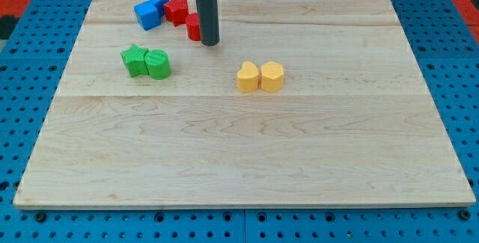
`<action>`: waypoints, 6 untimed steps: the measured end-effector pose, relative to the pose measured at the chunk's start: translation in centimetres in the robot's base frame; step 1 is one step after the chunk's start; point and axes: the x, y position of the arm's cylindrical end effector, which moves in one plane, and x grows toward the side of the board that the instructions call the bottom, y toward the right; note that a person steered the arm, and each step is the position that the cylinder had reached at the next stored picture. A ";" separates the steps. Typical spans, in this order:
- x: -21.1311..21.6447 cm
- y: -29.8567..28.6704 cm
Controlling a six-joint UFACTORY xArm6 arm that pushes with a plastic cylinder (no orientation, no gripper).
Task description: Add green blocks into the group of blocks
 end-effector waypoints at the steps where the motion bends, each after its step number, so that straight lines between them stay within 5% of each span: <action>1: -2.8 -0.2; 2: -3.6 -2.9; 4: 6.8 5.2; 6: 9.7 -5.7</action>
